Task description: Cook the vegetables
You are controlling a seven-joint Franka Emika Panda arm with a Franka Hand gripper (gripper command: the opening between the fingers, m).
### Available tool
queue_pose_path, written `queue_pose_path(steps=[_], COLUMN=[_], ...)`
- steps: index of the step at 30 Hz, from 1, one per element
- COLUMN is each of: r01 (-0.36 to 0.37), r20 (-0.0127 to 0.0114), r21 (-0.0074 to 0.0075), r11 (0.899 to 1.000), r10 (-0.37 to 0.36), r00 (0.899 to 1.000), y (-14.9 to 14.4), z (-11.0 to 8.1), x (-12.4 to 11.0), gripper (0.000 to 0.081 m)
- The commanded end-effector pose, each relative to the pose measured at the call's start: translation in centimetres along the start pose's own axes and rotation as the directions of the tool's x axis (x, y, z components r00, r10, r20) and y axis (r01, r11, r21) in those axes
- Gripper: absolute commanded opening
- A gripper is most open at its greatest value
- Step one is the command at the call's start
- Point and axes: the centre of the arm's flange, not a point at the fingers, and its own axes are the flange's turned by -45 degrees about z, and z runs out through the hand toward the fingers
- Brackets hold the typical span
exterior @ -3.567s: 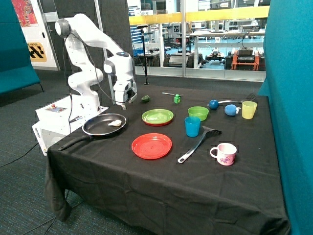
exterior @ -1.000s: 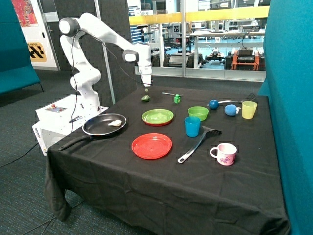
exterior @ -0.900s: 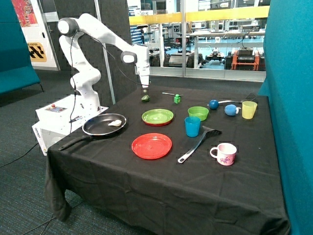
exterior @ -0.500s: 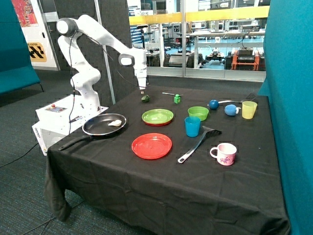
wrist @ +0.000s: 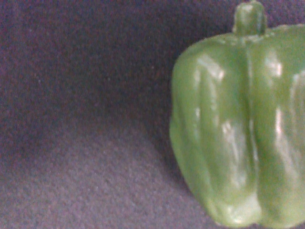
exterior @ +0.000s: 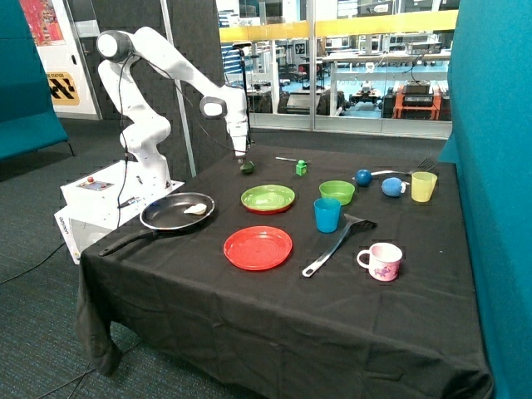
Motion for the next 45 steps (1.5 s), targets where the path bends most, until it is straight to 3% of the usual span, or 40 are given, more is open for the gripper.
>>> queue_pose_path(steps=[1,5,18,28,33,45], r01=[0.005,0.011,0.025,0.002,0.002,0.005], r20=[0.0053,0.0053,0.0053,0.0053,0.0053,0.0053], r21=[0.0014,0.0014,0.0015,0.0014,0.0014,0.0014], r11=[1.0,1.0,1.0,1.0,1.0,1.0], r10=[-0.005,-0.011,-0.025,-0.002,-0.002,-0.005], r00=[1.0,1.0,1.0,1.0,1.0,1.0], y=[-0.2,-0.2,0.0,0.2,0.1,-0.6], z=[1.2,1.7,2.1,3.5,3.8,4.3], x=[1.1,1.7,3.1,3.1,3.5,3.9], gripper=[0.0696,0.0632,0.0638,0.063,0.0663,0.0588])
